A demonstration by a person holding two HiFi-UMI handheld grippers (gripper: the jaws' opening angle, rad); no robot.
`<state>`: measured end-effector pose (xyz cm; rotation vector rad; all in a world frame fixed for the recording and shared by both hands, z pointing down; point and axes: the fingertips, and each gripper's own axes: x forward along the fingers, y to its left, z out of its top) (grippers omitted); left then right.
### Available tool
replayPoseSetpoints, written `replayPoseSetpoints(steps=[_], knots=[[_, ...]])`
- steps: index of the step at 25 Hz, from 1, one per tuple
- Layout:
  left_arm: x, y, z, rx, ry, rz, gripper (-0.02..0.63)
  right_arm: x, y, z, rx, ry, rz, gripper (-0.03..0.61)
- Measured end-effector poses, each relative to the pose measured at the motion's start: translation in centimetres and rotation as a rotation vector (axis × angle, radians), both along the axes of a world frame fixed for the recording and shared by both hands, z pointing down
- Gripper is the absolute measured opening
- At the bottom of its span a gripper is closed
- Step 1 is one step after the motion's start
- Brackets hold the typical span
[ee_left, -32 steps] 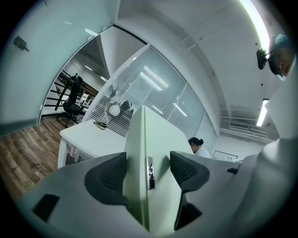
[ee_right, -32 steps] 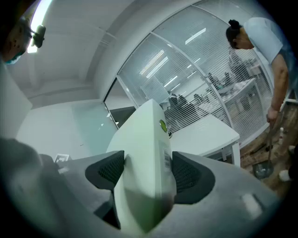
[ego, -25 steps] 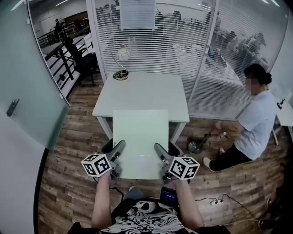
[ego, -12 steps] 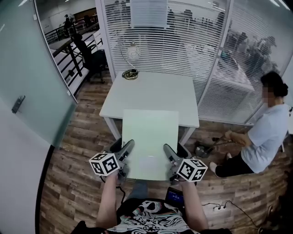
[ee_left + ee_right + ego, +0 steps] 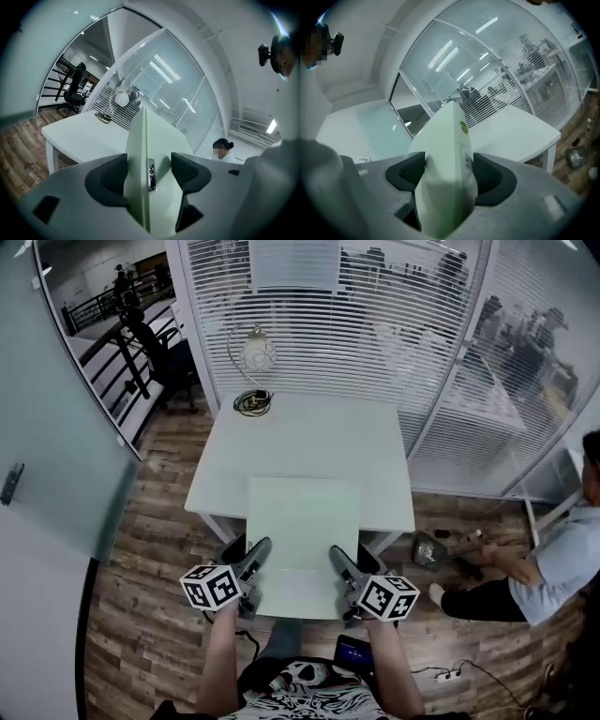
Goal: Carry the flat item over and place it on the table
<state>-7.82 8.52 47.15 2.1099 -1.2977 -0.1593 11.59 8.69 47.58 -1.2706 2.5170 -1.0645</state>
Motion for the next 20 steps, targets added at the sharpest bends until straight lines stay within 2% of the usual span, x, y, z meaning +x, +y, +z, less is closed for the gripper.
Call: replayPoseSetpoints(steps=[9,14,20], knots=[[-4.0,-14.5,4.3,-0.114,0.020,0.026,0.276,-3.9,-14.0,4.2,-0.121,0.016,0.026,0.308],[-5.7,-19.8,5.9,-0.153,0.037,0.042,0.276,-5.5,-18.8,5.7,-0.158,0.023,0.051,0.308],[-5.9,-24.7,6.9,-0.176,0.056,0.069,0.276,-5.8,-23.1,6.2,-0.174,0.037,0.081,0.308]])
